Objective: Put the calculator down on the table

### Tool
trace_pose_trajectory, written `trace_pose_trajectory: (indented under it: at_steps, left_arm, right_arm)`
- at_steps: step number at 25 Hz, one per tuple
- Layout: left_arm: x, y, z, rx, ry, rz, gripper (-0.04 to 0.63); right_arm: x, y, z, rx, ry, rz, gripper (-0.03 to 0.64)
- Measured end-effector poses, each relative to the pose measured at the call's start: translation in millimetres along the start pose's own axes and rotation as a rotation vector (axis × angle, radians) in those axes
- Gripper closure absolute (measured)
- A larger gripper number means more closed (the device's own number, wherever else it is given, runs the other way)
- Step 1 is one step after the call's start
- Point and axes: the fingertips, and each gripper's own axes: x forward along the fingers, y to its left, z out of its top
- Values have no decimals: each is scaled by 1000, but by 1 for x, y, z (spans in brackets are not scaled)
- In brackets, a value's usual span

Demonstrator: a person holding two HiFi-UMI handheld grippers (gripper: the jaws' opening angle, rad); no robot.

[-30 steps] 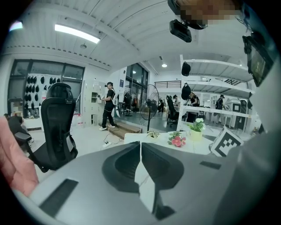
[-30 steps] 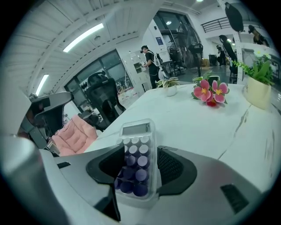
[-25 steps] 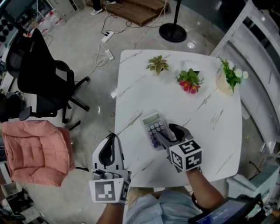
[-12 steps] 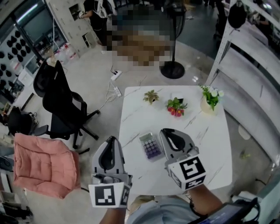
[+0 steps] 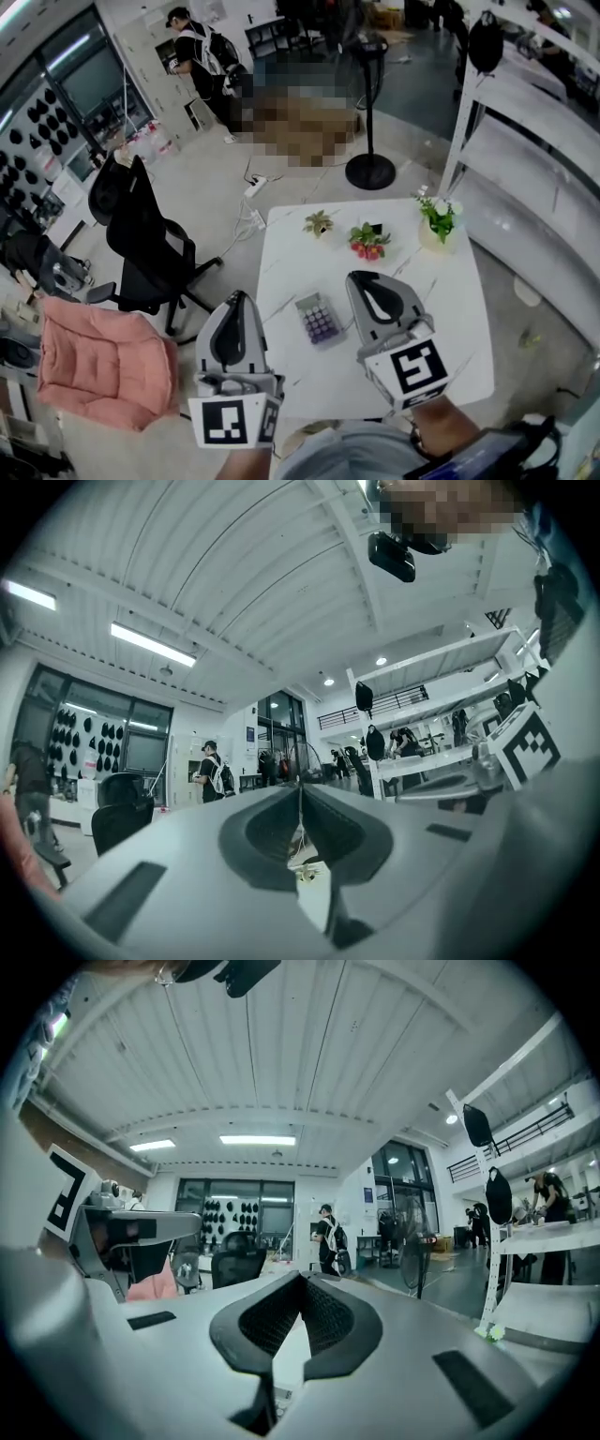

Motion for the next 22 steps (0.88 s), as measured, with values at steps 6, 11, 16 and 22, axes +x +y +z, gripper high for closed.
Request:
trace_pose_trajectory:
  at_steps: [6,11,16,22]
  left_arm:
    - [-4,-8,5,8,-5,5,581]
    - [-8,-9,3,10,2,17,580]
    - [-9,-9,0,10,8,19,580]
    - [-8,-9,-1,9,4,18,581]
  right_arm:
    - [-6,-2,7,11,-23,14,600]
    - [-8,1,5,18,-21,29,600]
    - [-6,3,3,21,-20,38,600]
    - [-2,4,-1,24,-14,46,600]
